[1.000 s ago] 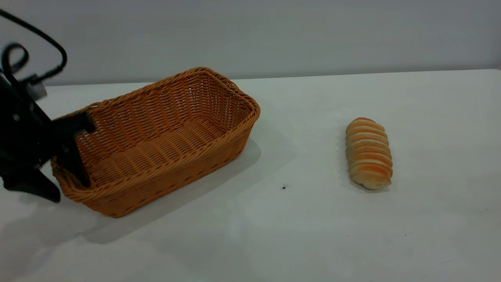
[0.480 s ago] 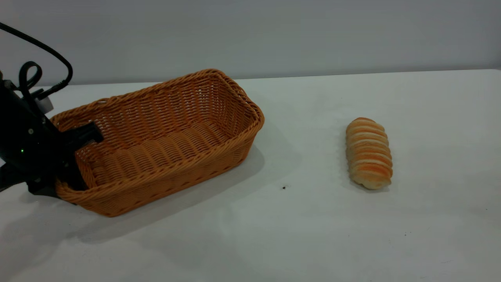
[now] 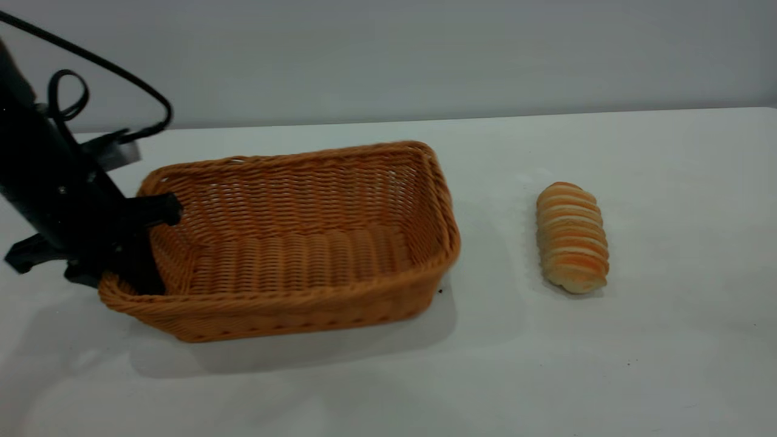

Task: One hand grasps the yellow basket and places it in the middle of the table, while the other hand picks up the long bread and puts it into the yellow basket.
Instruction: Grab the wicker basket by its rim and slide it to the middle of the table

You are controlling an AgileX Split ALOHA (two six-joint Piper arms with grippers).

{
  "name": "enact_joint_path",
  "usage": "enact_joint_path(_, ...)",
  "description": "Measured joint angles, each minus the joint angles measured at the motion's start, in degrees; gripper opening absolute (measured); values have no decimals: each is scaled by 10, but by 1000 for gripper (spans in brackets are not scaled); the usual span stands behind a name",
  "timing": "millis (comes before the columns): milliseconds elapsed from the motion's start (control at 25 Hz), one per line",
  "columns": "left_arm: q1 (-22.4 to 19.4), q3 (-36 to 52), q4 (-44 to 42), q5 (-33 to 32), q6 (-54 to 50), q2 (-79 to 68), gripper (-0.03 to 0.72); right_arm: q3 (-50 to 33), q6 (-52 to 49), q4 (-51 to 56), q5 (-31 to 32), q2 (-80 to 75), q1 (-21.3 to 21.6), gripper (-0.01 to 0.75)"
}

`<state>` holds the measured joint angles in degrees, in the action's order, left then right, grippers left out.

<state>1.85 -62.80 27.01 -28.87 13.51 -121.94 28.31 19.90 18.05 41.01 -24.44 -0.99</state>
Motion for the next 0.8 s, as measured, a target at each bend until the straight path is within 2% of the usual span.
enact_joint_path(120, 0, -29, -3, -24, 31, -15, 125, 0, 0, 0, 0, 0, 0, 376)
enact_joint_path(360, 0, -35, -5, -30, 94, -18, 125, 0, 0, 0, 1, 0, 0, 376)
enact_joint_path(560, 0, -35, 10, -37, 98, -18, 135, 0, 0, 0, 1, 0, 0, 376)
enact_joint_path(640, 0, -35, 16, -39, 100, -18, 176, 0, 0, 0, 1, 0, 0, 376)
enact_joint_path(800, 0, -35, 19, -46, 100, -11, 363, 0, 0, 0, 1, 0, 0, 376)
